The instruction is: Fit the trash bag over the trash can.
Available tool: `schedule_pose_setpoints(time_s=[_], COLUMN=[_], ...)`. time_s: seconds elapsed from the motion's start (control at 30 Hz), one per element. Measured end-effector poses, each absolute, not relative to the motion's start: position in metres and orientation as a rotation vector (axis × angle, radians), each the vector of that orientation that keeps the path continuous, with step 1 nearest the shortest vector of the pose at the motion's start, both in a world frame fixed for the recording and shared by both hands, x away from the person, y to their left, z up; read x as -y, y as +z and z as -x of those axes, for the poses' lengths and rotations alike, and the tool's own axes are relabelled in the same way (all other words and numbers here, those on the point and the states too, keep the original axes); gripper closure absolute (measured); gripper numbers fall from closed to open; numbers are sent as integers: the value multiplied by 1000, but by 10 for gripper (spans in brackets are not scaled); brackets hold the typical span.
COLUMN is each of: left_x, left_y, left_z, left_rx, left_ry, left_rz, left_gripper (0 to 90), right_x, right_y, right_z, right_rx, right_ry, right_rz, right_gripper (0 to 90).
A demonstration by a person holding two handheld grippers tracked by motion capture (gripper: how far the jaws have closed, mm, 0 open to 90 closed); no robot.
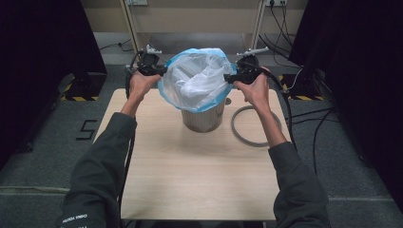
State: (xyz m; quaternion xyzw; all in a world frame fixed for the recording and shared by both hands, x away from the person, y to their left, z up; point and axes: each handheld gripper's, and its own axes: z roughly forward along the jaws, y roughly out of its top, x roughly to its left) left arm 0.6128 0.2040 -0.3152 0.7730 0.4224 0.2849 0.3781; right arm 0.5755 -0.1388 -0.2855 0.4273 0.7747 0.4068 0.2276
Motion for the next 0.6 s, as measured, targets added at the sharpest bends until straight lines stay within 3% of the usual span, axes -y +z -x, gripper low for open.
schedule_pose_setpoints(time_s=[0.13,0.47,0.6], left_x=[-202,-197,-199], left_y=[-324,-316,-306], left_z=[-607,-580,-572], left_rx=[-1055,-946,-932], left_ry=[671,678,700], left_rz=[-1958,-1983,-1963], left_gripper=[790,738,647], right_x=[139,126,124], right_y=[-285,-273,-277], right_z=[-577,-548,-551], right_rx=[-2134,-2124,-2141], right_ry=[1119,1090,1027], right_rz=[-1176,-1105,-1128], right_gripper=[410,388,408])
